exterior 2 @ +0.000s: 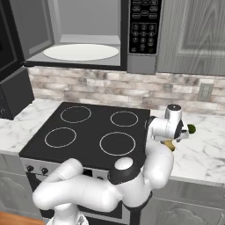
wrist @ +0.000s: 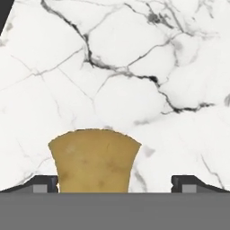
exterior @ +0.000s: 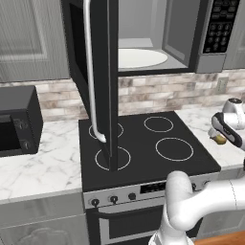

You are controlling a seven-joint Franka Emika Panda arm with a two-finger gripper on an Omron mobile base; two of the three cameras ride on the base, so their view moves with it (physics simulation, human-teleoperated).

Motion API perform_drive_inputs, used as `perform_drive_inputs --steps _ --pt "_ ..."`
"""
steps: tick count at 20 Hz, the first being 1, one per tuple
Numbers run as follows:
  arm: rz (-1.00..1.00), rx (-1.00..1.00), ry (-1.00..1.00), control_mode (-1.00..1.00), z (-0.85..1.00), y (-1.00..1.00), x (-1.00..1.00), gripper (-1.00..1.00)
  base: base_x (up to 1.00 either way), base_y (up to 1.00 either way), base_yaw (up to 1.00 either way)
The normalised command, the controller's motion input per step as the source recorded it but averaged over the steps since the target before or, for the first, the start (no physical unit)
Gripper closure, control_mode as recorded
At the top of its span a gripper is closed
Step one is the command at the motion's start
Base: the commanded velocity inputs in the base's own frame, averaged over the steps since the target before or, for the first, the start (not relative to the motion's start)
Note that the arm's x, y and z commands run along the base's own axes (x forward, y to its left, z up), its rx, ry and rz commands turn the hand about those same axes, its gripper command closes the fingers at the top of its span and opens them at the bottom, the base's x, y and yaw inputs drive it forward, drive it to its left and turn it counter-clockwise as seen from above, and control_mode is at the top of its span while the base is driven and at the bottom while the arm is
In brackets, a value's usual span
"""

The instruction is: Place the sponge inside the microwave to prepare for sanitizing.

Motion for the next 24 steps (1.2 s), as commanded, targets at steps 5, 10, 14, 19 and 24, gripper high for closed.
perform_drive_inputs --steps 5,10,14,19,24 --pt "-0.08 0.0 0.0 -1.0 -0.12 0.1 -0.13 -1.0 0.0 0.0 0.0" --pt "-0.09 0.0 0.0 -1.0 -0.06 0.09 -0.08 -1.0 0.0 0.0 0.0" --pt "-0.07 0.0 0.0 -1.0 -0.09 0.03 0.03 -1.0 0.0 0.0 0.0" --pt "-0.01 0.0 0.01 -1.0 -0.19 0.0 0.22 -1.0 0.0 0.0 0.0" --pt "0.0 0.01 0.08 -1.0 -0.26 -0.02 0.28 -1.0 0.0 0.0 0.0"
